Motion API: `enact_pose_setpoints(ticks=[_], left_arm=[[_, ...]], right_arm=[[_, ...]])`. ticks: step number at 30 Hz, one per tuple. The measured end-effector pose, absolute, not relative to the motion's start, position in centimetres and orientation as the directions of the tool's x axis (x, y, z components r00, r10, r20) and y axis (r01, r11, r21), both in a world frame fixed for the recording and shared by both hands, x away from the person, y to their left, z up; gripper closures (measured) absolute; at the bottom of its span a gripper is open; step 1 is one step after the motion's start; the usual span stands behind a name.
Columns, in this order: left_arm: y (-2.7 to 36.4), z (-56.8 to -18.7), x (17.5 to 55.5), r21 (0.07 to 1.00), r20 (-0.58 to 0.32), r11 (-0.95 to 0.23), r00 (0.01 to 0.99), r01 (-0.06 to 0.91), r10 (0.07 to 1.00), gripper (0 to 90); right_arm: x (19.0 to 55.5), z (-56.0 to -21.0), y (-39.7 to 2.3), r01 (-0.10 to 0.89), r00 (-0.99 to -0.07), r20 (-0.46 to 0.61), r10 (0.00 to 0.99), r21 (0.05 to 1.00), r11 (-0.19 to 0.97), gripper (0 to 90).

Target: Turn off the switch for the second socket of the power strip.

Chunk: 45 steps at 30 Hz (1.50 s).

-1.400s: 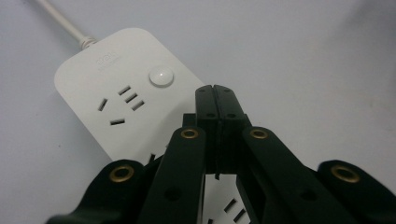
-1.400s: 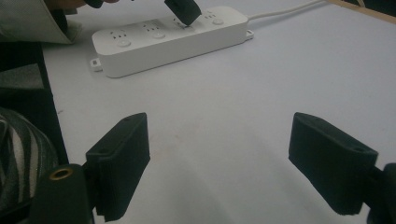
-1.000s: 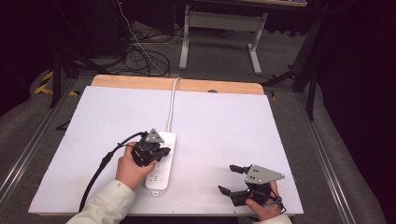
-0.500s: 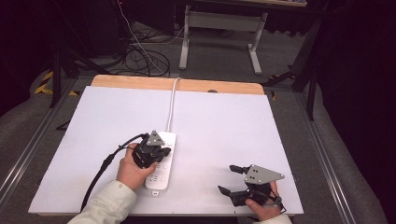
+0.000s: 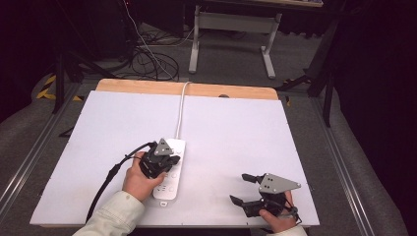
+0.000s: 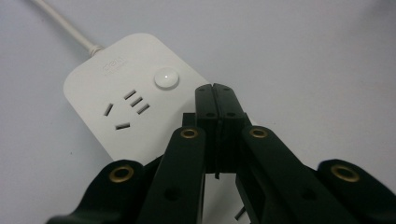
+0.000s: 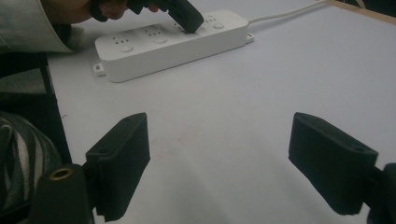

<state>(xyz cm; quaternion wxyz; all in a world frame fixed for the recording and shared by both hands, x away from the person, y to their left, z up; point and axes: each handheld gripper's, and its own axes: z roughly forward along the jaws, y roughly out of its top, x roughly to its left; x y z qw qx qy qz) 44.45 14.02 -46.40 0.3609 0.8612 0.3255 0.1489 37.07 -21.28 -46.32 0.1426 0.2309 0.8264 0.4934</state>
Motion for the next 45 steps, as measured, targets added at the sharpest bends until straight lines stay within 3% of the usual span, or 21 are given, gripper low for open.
enact_pose_setpoints(ticks=[24,31,41,45], left_arm=[[12.8,-46.2,43.8,0.683,0.124,-0.592,0.730,0.429,0.672,90.0],[12.9,-46.1,44.0,0.672,0.100,-0.592,0.737,0.446,0.669,90.0],[12.3,-45.6,43.8,0.653,0.137,-0.608,0.719,0.452,0.681,90.0],[12.8,-45.2,44.1,0.650,0.091,-0.587,0.717,0.483,0.691,90.0]], right_arm=[[37.2,-46.5,-21.1,0.255,-0.853,0.002,0.523,0.874,0.413,21.2],[37.2,-46.5,-21.0,0.253,-0.854,0.002,0.521,0.875,0.412,21.2],[37.3,-46.6,-21.0,0.253,-0.853,0.000,0.522,0.875,0.413,21.2],[37.2,-46.5,-21.0,0.249,-0.853,-0.003,0.522,0.876,0.412,21.2]])
